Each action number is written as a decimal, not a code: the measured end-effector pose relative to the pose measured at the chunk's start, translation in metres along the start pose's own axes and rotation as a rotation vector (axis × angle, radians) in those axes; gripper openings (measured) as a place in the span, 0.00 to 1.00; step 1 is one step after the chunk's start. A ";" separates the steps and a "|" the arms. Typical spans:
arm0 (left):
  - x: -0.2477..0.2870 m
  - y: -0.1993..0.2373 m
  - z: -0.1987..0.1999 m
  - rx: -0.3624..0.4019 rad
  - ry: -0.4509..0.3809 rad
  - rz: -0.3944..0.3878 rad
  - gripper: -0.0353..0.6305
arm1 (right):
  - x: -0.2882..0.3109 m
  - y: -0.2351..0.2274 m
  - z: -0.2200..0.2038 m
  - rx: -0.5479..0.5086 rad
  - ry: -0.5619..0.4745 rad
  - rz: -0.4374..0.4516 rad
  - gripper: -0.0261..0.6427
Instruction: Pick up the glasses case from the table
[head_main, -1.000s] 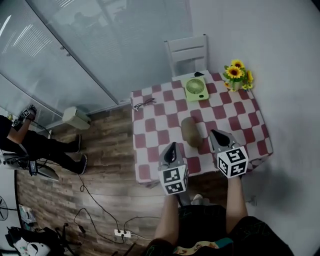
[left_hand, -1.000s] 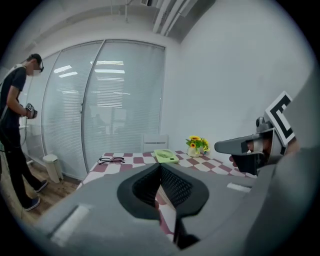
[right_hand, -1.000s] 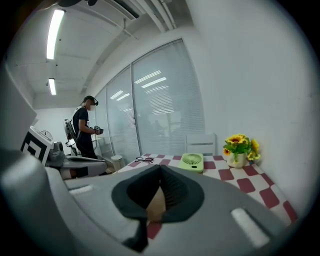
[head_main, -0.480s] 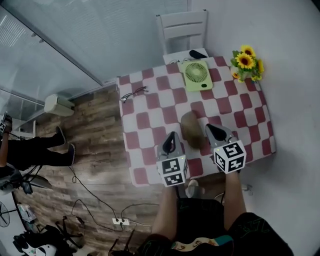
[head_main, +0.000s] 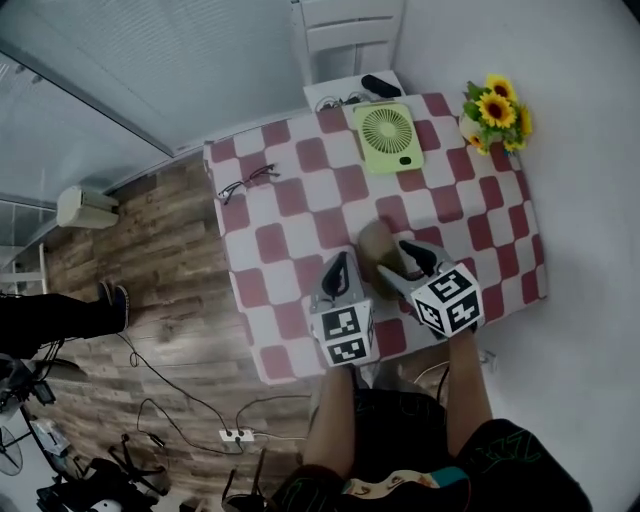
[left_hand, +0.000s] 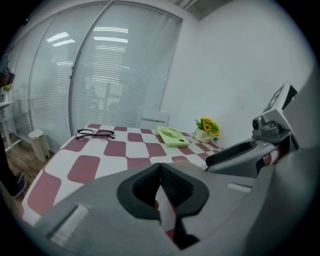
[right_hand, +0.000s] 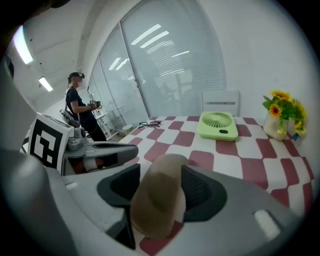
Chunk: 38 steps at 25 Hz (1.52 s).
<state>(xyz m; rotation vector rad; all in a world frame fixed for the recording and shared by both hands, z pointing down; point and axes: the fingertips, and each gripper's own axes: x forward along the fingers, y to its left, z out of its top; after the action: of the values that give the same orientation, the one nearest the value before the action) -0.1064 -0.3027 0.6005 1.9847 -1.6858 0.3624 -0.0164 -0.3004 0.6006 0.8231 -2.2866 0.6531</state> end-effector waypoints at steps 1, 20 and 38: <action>0.003 0.002 0.001 -0.003 0.002 -0.003 0.07 | 0.005 0.002 -0.003 0.009 0.038 0.022 0.45; 0.033 0.040 0.005 -0.060 0.029 0.009 0.07 | 0.055 0.004 -0.031 0.163 0.314 0.088 0.67; -0.030 -0.028 0.050 0.014 -0.173 0.161 0.07 | -0.035 -0.019 0.031 -0.121 -0.103 0.017 0.60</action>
<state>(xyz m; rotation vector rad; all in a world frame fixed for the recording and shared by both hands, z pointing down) -0.0913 -0.3009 0.5379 1.9436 -1.9628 0.2652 0.0066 -0.3190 0.5594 0.7961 -2.4018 0.4846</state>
